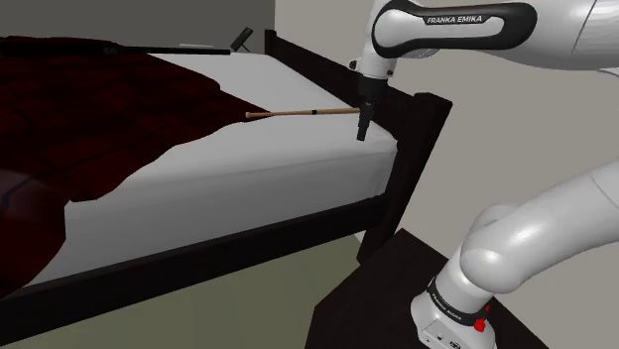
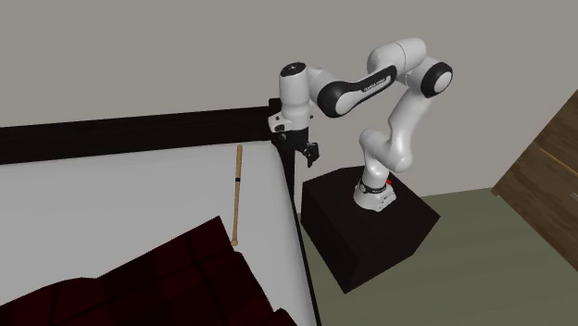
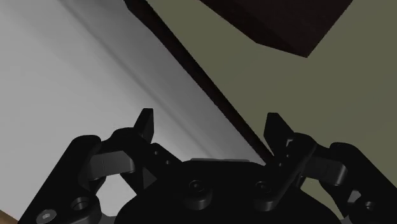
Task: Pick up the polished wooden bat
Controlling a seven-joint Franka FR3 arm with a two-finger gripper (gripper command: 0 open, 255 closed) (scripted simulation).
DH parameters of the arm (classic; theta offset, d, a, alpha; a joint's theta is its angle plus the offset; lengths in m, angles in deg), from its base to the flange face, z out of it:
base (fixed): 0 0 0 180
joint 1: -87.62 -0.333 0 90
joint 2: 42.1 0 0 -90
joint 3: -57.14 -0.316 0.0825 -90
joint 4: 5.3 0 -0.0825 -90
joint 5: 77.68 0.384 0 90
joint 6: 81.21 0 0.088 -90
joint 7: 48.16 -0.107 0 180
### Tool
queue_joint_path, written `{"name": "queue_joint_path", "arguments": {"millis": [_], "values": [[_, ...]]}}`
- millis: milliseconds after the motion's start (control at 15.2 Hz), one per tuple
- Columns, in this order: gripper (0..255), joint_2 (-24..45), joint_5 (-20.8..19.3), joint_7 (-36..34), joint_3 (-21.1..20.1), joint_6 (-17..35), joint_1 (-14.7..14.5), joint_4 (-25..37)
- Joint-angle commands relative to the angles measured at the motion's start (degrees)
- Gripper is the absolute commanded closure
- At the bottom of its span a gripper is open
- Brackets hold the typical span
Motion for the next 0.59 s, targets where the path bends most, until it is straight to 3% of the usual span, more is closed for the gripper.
{"name": "queue_joint_path", "arguments": {"millis": [0, 528], "values": [[0, 4.2, -0.5, 5.1, 1.2, 0.4, -0.7, 4.1], [0, 22.0, 0.0, 23.4, 3.4, -0.4, -2.4, 23.7]]}}
